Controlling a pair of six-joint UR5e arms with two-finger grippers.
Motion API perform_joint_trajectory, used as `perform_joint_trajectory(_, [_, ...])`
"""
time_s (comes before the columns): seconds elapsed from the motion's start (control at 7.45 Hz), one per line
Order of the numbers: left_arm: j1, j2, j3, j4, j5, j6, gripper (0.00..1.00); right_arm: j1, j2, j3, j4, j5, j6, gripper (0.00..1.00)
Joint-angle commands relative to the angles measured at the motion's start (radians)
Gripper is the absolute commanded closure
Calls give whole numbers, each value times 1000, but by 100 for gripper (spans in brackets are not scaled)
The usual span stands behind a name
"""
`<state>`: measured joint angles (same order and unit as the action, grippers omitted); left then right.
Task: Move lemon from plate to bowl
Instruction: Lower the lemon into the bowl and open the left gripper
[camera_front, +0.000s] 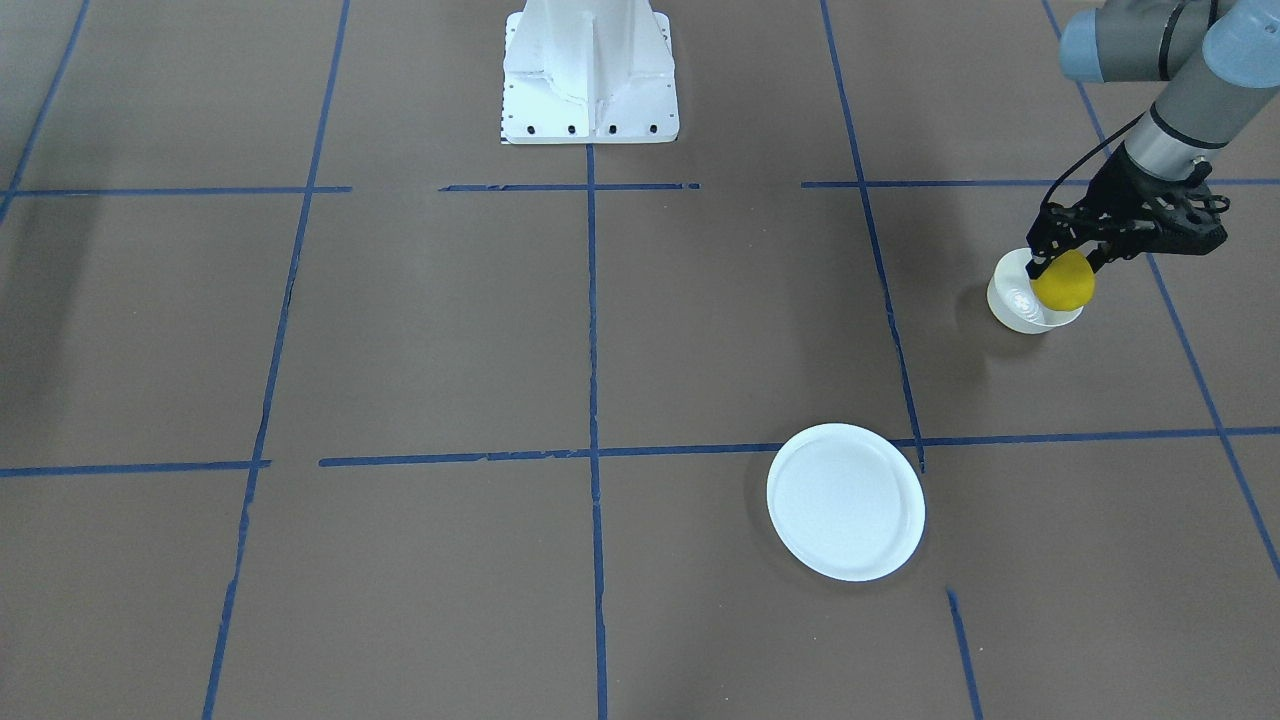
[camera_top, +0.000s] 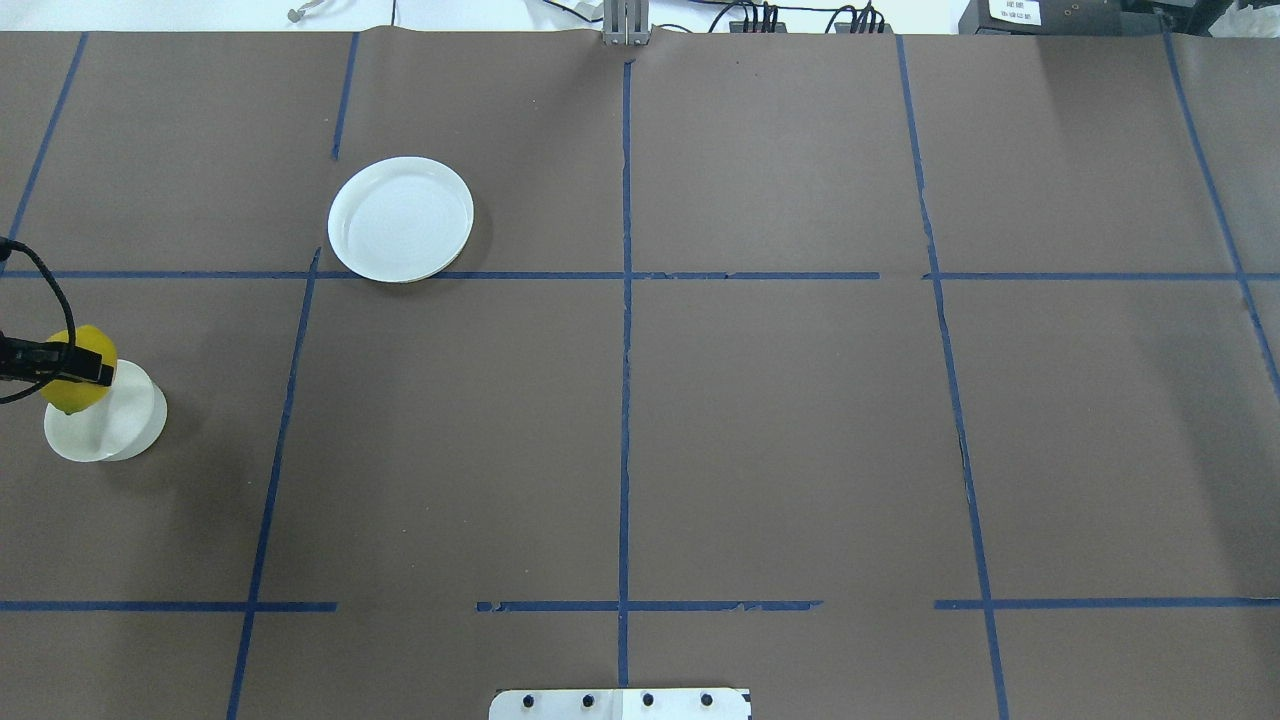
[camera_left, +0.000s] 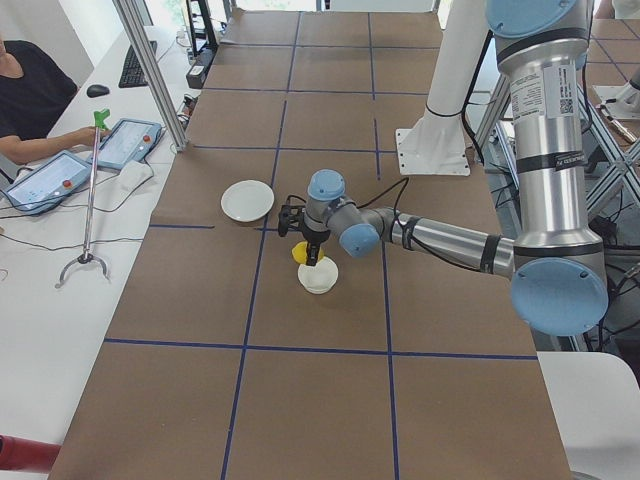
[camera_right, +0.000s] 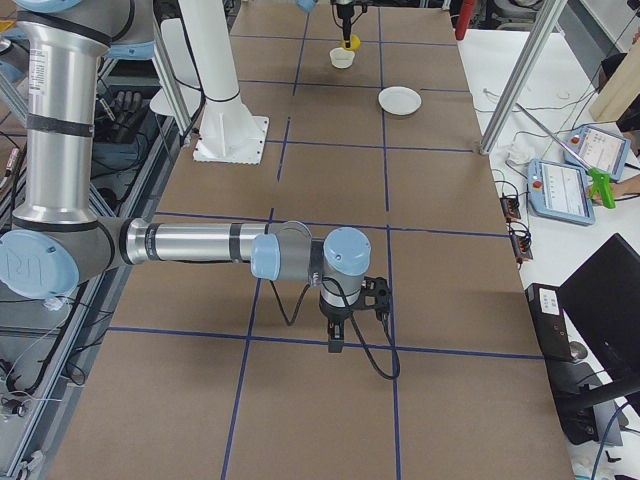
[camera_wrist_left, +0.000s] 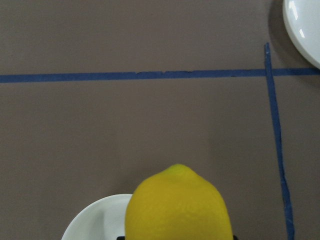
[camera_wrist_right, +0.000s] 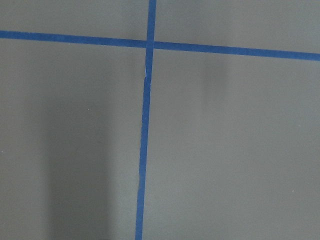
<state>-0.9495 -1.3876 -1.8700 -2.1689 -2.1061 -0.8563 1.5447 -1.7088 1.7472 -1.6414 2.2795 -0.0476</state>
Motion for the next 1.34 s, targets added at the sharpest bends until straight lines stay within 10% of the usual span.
perform_joint_trajectory(0.0, [6, 10, 26, -17, 0, 3, 100, 0, 0, 0, 0, 0, 0, 0])
perform_joint_trajectory(0.13, [8, 9, 29, -17, 0, 5, 70, 0, 0, 0, 0, 0, 0, 0])
perform_joint_trajectory(0.27, [6, 6, 28, -15, 0, 6, 1, 0, 0, 0, 0, 0, 0, 0])
perform_joint_trajectory(1.21, [-24, -45, 6, 23, -14, 162, 0, 0, 0, 0, 0, 0, 0, 0])
